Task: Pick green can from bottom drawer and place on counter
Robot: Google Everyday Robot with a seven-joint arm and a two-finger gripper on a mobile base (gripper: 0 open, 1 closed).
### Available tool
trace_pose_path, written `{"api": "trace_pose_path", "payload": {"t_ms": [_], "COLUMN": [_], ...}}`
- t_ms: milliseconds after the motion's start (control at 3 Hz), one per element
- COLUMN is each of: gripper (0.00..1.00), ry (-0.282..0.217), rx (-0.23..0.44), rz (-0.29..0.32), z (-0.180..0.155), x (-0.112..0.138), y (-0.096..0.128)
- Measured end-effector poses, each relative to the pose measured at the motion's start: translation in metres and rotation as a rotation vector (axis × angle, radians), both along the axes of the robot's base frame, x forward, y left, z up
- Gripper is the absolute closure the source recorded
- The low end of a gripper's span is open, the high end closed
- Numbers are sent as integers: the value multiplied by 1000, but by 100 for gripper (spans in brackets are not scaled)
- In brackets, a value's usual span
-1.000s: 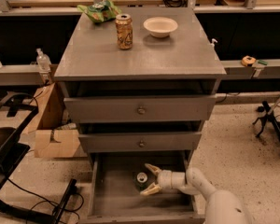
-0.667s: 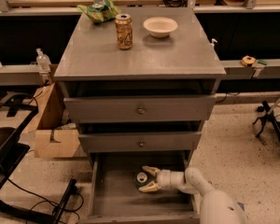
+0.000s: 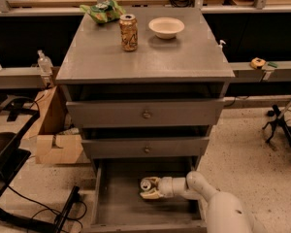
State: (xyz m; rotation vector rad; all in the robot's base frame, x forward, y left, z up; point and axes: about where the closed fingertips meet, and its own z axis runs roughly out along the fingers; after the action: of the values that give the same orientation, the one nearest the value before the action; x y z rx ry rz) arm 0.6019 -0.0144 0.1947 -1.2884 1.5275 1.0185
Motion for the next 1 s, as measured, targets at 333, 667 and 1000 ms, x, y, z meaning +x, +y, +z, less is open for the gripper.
{"api": "trace_pose_path", "payload": {"t_ms": [333, 667, 1000], "gripper": [100, 100, 100], "ry": [-17, -3, 71], "rx": [-36, -1, 52], "rz": [-46, -79, 0], "z": [53, 152, 280], "x": [6, -2, -47], "y": [-27, -63, -52]}}
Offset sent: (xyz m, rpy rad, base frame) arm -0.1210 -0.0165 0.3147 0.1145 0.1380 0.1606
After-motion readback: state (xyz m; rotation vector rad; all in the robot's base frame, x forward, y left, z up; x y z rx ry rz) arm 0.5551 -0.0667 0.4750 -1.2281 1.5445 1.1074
